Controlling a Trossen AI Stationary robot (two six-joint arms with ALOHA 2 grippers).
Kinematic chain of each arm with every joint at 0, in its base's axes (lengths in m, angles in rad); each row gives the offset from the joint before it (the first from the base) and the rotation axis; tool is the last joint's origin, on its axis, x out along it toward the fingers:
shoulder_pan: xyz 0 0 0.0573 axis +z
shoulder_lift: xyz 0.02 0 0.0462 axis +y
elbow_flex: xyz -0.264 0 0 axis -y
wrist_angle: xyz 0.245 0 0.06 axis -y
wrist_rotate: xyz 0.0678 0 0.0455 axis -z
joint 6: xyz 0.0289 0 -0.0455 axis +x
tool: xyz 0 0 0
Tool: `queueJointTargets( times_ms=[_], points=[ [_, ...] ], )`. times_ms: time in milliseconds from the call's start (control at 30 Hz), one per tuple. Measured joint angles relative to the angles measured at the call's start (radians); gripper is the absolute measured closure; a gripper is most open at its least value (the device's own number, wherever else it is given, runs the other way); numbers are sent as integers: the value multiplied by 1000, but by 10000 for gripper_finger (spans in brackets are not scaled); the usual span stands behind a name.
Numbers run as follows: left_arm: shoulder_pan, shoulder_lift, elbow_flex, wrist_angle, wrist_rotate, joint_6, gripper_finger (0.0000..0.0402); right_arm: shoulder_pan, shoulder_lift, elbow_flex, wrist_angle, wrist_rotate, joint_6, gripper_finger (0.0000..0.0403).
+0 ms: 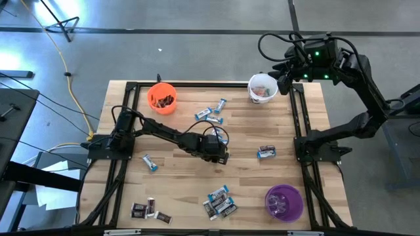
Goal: Sort candy
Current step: Put the brown chocolate into the orange bucket
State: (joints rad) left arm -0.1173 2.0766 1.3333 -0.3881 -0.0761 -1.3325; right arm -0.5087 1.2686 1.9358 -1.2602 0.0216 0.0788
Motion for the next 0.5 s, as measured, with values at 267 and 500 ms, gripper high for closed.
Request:
queueJointTargets(
  times_ms=[267, 500],
  points=[
    [0, 1, 0, 1, 0, -6, 390, 0, 0, 0, 0, 0, 0, 253],
    [-4, -11, -2, -4, -1, -8, 394, 0, 0, 0, 0, 0, 0, 253]
  ],
)
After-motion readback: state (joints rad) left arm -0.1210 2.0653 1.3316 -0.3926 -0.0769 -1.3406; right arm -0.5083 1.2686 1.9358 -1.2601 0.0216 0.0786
